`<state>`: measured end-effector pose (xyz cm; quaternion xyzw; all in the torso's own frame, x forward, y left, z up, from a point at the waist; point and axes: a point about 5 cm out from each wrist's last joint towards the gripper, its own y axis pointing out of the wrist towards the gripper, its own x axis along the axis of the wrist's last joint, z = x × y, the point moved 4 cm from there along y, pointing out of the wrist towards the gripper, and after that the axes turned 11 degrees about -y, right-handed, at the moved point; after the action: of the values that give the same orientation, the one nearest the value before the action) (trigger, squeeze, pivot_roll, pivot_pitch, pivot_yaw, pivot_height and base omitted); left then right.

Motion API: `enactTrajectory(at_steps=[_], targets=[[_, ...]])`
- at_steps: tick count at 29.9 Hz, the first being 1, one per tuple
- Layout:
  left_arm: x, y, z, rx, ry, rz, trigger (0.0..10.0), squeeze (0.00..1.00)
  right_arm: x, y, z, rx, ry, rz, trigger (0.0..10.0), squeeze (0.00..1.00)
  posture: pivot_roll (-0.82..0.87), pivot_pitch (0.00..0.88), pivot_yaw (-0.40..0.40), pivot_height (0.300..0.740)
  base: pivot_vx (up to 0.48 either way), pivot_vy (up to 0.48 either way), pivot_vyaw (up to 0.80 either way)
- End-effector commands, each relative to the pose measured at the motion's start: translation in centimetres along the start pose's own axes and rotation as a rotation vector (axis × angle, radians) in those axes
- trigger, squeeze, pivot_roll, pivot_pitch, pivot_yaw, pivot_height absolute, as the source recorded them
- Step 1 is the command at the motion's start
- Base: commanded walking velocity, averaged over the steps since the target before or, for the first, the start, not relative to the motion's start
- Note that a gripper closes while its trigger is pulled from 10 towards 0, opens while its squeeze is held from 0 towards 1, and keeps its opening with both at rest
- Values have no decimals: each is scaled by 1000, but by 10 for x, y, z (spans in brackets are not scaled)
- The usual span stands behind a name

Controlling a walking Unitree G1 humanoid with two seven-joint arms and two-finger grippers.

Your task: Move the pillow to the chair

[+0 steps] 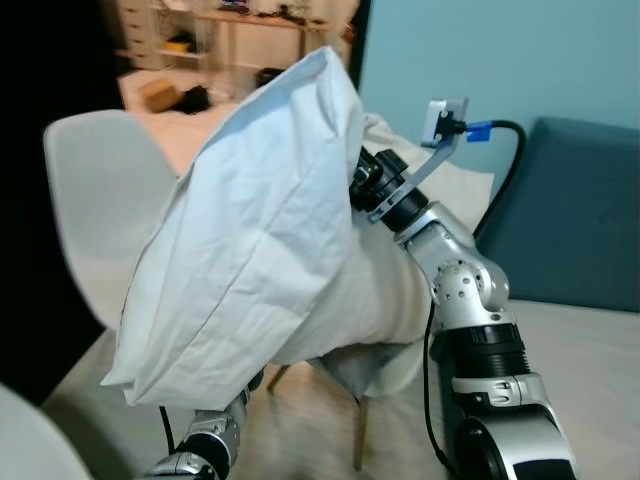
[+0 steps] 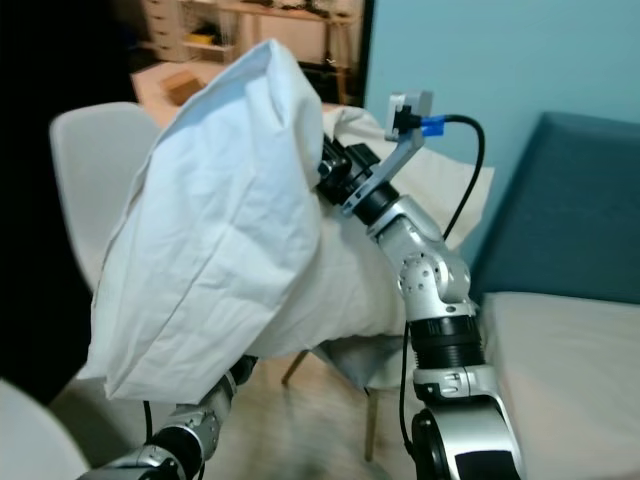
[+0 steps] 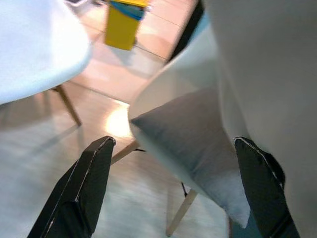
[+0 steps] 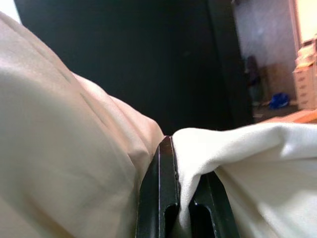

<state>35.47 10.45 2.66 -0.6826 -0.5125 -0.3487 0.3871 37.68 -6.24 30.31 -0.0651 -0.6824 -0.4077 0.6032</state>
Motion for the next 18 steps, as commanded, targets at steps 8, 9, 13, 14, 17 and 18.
enactTrajectory(at_steps=[8,9,13,14,17,18], targets=[[9,0,-2,-16,12,-59,10000,0,-9,7,21,135,-55,39,0,0,101,0,-105,740,0,0,0],[9,0,-2,-16,12,-59,10000,0,-9,7,21,135,-55,39,0,0,101,0,-105,740,0,0,0],[9,-1,-1,-14,14,-61,10000,0,-12,9,25,161,-60,44,0,0,107,0,-106,740,0,0,0],[10,0,-1,-13,12,-62,10000,0,-12,9,26,167,-64,45,0,0,108,0,-109,740,0,0,0],[10,0,-1,-11,11,-62,10000,0,-13,10,26,169,-65,45,0,0,108,0,-109,740,0,0,0],[10,0,-1,-10,10,-64,10000,0,-13,10,26,172,-69,47,0,0,107,0,-111,740,0,0,0]])
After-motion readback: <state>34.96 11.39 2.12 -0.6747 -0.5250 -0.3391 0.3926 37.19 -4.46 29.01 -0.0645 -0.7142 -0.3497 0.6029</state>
